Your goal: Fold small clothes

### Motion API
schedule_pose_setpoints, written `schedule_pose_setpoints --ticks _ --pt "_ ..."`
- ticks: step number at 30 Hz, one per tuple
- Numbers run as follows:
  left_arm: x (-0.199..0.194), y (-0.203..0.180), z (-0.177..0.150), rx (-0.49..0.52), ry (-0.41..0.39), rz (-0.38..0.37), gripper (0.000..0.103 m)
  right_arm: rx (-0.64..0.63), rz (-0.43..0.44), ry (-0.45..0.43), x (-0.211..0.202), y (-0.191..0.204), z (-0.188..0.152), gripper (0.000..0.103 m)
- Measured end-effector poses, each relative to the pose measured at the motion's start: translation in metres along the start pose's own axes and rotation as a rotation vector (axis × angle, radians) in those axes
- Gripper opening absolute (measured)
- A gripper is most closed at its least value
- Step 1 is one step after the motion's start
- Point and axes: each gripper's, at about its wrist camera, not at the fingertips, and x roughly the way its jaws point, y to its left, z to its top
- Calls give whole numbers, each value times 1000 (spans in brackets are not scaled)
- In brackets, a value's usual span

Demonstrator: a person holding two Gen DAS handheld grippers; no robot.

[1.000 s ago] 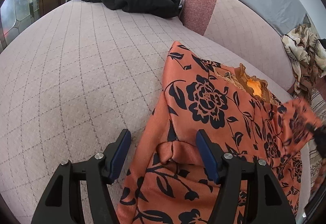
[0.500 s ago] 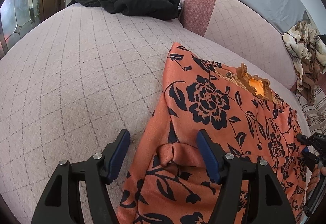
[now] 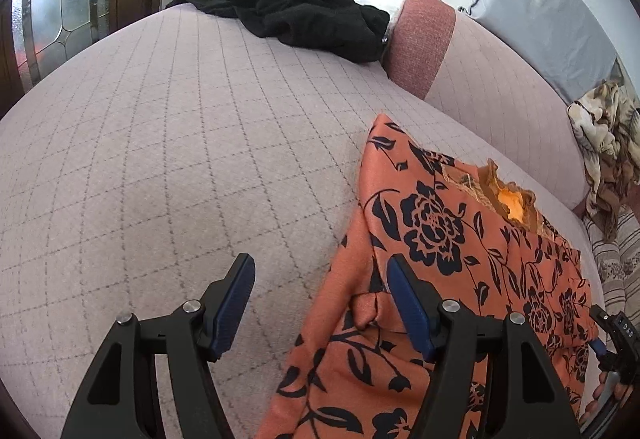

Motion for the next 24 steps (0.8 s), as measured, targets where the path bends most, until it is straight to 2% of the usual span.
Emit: schedule_pose_setpoints --ticks 5,7,9,12,15,17,19,21,22,23,24 --pt "-21 -18 -17 242 -20 -11 69 -17 73 -17 -20 -4 -20 78" --pt "-20 -24 -23 305 -8 -23 69 -41 118 -29 -35 -6 -31 78" --pt "-13 -21 -21 297 30 -17 69 -76 162 -30 -46 -7 -39 78" --pt "-9 -15 2 199 80 -96 69 -127 221 -19 -55 -10 -46 78" --pt "8 -27 35 195 108 -163 69 -146 271 -27 -57 -15 -48 78" --pt "34 -37 56 208 153 -144 69 -122 303 -34 -55 -20 -48 78" --pt "65 -42 69 191 243 -145 69 -96 339 -23 -52 -23 -48 78" --pt "82 -47 76 190 258 -139 68 -94 375 -24 -51 -22 -46 78" --pt "89 -49 77 201 261 -135 66 -104 384 -29 -52 -21 -45 78" --pt "96 -50 77 209 268 -113 50 -112 391 -35 -52 -19 -44 78" --pt "101 -51 79 217 264 -96 40 -113 402 -38 -53 -19 -43 78"
